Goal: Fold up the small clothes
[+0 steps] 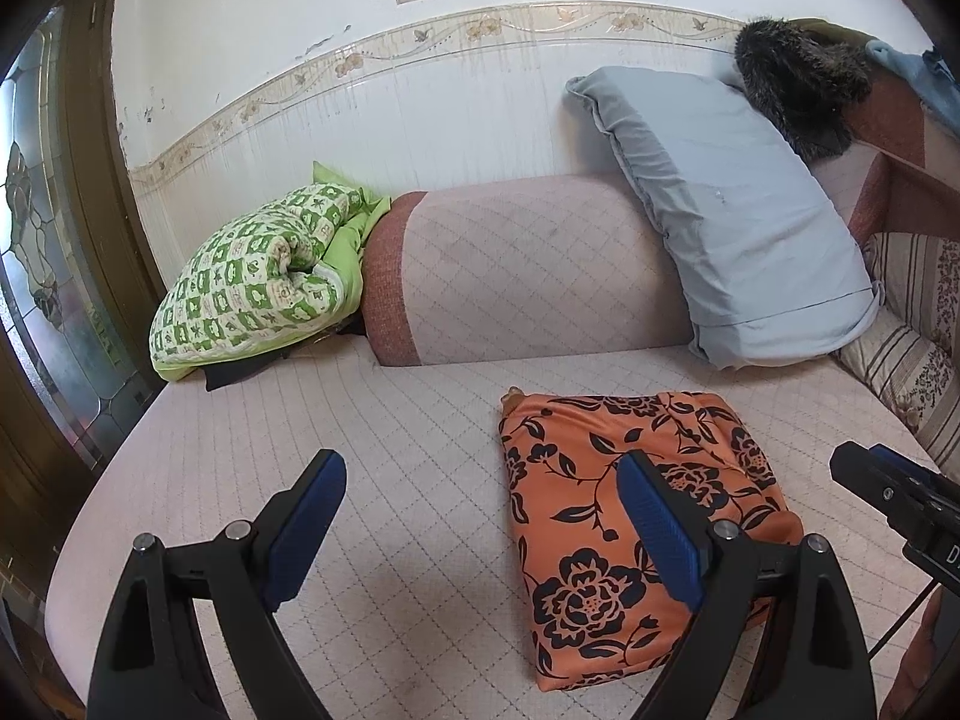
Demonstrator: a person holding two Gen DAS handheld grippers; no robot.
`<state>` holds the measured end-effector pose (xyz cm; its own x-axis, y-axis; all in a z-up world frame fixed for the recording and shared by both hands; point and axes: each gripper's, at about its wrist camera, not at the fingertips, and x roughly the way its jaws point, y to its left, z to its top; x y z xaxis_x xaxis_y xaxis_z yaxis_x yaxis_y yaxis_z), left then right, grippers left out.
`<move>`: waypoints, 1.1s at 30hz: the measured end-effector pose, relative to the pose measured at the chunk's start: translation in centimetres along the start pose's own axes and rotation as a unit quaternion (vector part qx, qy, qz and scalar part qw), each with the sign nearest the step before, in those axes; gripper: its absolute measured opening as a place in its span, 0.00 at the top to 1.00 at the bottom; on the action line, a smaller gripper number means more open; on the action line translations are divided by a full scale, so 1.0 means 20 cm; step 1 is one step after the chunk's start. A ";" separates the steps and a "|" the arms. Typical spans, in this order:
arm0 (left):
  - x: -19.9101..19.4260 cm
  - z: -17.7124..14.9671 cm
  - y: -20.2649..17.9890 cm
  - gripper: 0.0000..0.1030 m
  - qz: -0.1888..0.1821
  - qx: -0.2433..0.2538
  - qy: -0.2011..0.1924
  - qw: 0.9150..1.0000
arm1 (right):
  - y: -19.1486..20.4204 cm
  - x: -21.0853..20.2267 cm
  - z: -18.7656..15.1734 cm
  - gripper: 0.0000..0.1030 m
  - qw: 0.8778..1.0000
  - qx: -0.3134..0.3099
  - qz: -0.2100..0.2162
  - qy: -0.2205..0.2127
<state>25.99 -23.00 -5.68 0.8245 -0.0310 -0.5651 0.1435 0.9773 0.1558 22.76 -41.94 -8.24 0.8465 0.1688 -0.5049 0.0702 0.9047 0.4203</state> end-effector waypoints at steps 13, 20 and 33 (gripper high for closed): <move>0.03 -0.02 0.00 0.11 0.001 -0.001 0.009 1.000 | -0.01 0.01 0.00 0.29 1.000 0.003 0.000 0.003; 0.05 -0.03 -0.01 0.11 0.000 0.001 0.016 1.000 | -0.03 0.01 -0.01 0.29 1.000 0.009 -0.001 0.004; 0.24 -0.11 0.00 0.11 0.004 -0.007 0.056 0.998 | -0.21 0.12 -0.01 0.29 0.998 0.054 -0.017 0.039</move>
<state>28.85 -22.61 -10.17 0.7589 -0.0008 -0.6512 0.1298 0.9801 0.1501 24.48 -45.25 -11.31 0.7995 0.1733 -0.5751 0.1572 0.8637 0.4789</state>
